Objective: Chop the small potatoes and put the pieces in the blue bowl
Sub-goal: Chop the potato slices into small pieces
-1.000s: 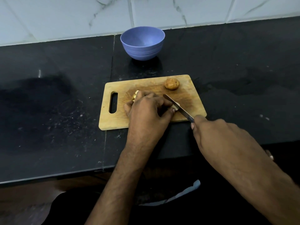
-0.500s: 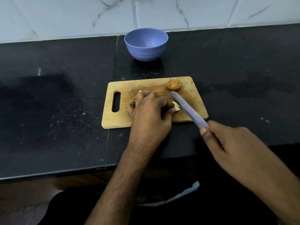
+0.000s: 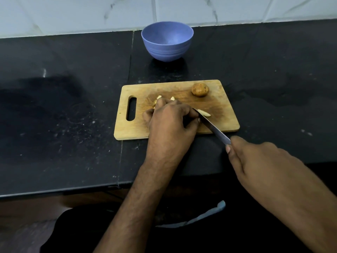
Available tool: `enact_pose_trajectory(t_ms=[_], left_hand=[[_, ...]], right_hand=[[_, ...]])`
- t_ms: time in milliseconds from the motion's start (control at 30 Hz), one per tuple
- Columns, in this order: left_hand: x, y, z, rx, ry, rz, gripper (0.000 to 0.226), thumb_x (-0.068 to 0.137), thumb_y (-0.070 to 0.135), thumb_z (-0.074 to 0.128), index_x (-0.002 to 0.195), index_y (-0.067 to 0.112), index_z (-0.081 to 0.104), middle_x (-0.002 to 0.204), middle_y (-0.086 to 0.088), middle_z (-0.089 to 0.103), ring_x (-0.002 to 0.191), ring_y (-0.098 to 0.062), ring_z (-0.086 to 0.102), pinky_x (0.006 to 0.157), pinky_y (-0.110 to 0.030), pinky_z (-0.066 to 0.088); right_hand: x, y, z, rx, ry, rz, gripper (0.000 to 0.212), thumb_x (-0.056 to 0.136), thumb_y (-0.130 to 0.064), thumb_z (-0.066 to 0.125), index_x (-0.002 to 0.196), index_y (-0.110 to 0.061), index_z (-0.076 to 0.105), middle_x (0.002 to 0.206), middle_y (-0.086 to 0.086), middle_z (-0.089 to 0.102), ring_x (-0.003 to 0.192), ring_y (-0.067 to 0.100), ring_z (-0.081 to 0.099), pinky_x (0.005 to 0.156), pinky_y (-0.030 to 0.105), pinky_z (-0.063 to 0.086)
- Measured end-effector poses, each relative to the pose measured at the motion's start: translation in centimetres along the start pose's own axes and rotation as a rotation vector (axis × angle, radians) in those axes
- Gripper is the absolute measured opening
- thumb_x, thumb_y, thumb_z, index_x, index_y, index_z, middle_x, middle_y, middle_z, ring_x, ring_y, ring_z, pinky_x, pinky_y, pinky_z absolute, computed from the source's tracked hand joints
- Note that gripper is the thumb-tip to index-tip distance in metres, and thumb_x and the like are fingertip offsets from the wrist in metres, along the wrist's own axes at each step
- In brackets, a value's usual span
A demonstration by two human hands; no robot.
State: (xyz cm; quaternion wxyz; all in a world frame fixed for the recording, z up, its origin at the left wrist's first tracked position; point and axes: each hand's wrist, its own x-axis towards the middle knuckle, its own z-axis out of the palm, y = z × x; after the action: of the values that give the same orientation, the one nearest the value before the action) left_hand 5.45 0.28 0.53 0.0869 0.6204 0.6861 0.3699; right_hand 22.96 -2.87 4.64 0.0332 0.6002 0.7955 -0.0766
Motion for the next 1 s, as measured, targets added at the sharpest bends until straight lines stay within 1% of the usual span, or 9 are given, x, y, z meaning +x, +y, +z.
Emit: enact_pose_trajectory(t_ms=[200,267,367,433,500,633,767,867,1000], left_hand=[[-0.1,0.2,0.0,0.011,0.008,-0.024,0.002,0.082,0.035,0.073,0.083,0.034,0.071,0.084,0.018,0.063,0.11,-0.008,0.046,0.094,-0.038,0.027],[-0.1,0.4,-0.2,0.0,0.014,-0.033,0.006,0.08,0.035,0.073,0.083,0.034,0.067,0.084,0.019,0.062,0.106,-0.007,0.046,0.091,-0.037,0.027],[-0.1,0.7,-0.3,-0.03,0.024,-0.053,0.015,0.078,0.03,0.073,0.084,0.032,0.059,0.08,0.018,0.06,0.101,-0.006,0.045,0.085,-0.032,0.021],[-0.2,0.8,-0.3,-0.042,0.039,-0.057,0.021,0.076,0.029,0.074,0.086,0.029,0.055,0.077,0.017,0.059,0.099,-0.007,0.045,0.084,-0.031,0.019],[-0.3,0.8,-0.3,-0.05,0.029,-0.056,0.025,0.076,0.03,0.074,0.089,0.03,0.053,0.079,0.016,0.059,0.098,-0.007,0.046,0.085,-0.031,0.019],[-0.4,0.8,-0.3,-0.031,0.014,-0.039,0.025,0.077,0.033,0.071,0.093,0.032,0.051,0.088,0.016,0.058,0.102,-0.008,0.045,0.088,-0.032,0.02],[-0.5,1.0,-0.2,0.024,0.019,-0.016,0.028,0.079,0.043,0.069,0.097,0.032,0.051,0.097,0.018,0.056,0.107,-0.009,0.042,0.091,-0.035,0.024],[-0.4,1.1,0.0,0.057,0.005,-0.009,0.027,0.08,0.037,0.069,0.096,0.032,0.048,0.093,0.018,0.055,0.106,-0.009,0.04,0.093,-0.038,0.027],[-0.3,1.0,-0.1,0.029,-0.006,-0.018,0.026,0.081,0.028,0.067,0.098,0.032,0.047,0.09,0.018,0.055,0.104,-0.009,0.041,0.089,-0.034,0.022]], right_hand=[[1.8,-0.7,0.5,-0.029,0.091,-0.062,0.028,0.103,-0.045,0.019,0.103,-0.03,0.042,0.067,-0.006,0.046,0.059,0.017,0.048,0.056,0.033,0.045],[2.3,0.0,0.5,0.042,0.088,-0.087,0.03,0.102,-0.049,0.021,0.094,-0.032,0.045,0.066,-0.006,0.05,0.059,0.014,0.052,0.055,0.034,0.046],[2.4,1.5,0.4,0.257,0.096,-0.101,0.04,0.1,-0.051,0.03,0.074,-0.023,0.043,0.056,-0.002,0.052,0.05,0.015,0.053,0.051,0.04,0.046],[2.1,2.1,0.4,0.42,0.122,-0.072,0.044,0.099,-0.05,0.035,0.071,-0.018,0.044,0.052,0.0,0.051,0.044,0.016,0.05,0.05,0.045,0.044],[1.8,2.2,0.4,0.442,0.137,-0.056,0.044,0.099,-0.051,0.035,0.071,-0.018,0.046,0.052,0.001,0.052,0.043,0.016,0.05,0.048,0.042,0.044],[1.8,1.5,0.9,0.259,0.193,-0.086,0.041,0.1,-0.049,0.034,0.071,-0.022,0.045,0.05,-0.001,0.05,0.042,0.01,0.051,0.042,0.028,0.037],[1.8,1.5,0.9,0.254,0.2,-0.082,0.041,0.1,-0.048,0.035,0.069,-0.023,0.043,0.048,-0.001,0.049,0.041,0.01,0.05,0.042,0.025,0.031],[1.8,1.5,0.9,0.256,0.211,-0.071,0.042,0.099,-0.049,0.035,0.068,-0.022,0.043,0.048,-0.001,0.049,0.041,0.011,0.05,0.042,0.026,0.032],[1.7,1.3,1.1,0.215,0.218,-0.074,0.039,0.099,-0.049,0.033,0.069,-0.025,0.04,0.048,-0.002,0.048,0.04,0.009,0.049,0.041,0.024,0.03]])
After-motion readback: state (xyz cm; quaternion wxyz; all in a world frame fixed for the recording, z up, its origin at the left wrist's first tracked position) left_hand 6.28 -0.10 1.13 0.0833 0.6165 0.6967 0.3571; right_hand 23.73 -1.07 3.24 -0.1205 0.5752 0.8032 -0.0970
